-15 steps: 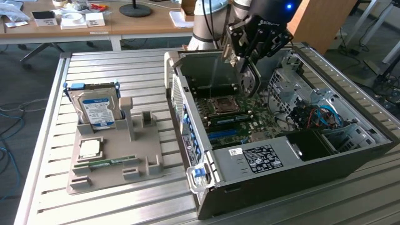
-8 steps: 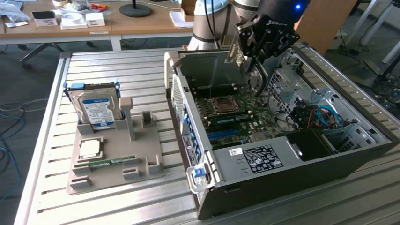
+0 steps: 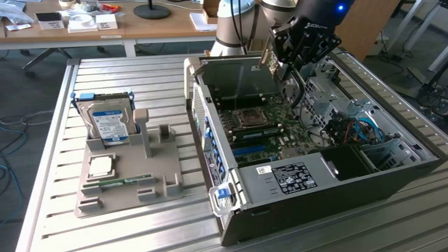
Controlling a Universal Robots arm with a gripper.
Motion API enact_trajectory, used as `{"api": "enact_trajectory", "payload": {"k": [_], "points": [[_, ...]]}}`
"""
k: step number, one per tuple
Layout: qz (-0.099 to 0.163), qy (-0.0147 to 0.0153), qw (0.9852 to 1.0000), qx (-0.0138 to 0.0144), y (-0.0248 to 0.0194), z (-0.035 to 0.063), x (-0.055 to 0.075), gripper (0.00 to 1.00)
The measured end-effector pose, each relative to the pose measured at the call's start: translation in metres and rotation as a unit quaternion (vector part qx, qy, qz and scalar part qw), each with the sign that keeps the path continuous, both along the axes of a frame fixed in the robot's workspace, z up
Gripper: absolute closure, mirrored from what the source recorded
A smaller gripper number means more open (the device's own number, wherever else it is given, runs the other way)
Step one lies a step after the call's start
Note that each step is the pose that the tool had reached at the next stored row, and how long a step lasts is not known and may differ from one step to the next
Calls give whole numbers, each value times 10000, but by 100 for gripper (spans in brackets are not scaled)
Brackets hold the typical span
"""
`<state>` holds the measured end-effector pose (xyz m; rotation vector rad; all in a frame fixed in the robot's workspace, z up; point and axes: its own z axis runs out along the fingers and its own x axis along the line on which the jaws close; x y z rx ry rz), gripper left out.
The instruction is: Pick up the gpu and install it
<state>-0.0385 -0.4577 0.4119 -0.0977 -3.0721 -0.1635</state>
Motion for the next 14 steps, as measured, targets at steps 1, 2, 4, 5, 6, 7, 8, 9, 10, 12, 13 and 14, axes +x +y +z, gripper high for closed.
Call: {"api": "enact_trajectory", "payload": {"k": [1, 2, 4, 5, 6, 7, 8, 9, 10, 12, 13, 14], "points": [[0, 0, 10000, 0, 0, 0, 0, 73], [0, 0, 10000, -1, 0, 0, 0, 73], [0, 0, 10000, -25, 1, -1, 1, 73], [0, 0, 10000, -62, 1, 0, 0, 73], [0, 0, 9999, -108, 2, 0, 0, 73], [0, 0, 9999, -162, 2, 0, 0, 73], [0, 0, 9997, -232, 3, 0, 0, 73], [0, 0, 9996, -297, 4, 0, 0, 73], [1, 1, 9995, -318, 5, 0, 1, 73], [1, 0, 9995, -319, 4, 0, 1, 73], [1, 0, 9995, -319, 5, 0, 1, 73], [1, 0, 9995, -318, 5, 0, 1, 73]]}}
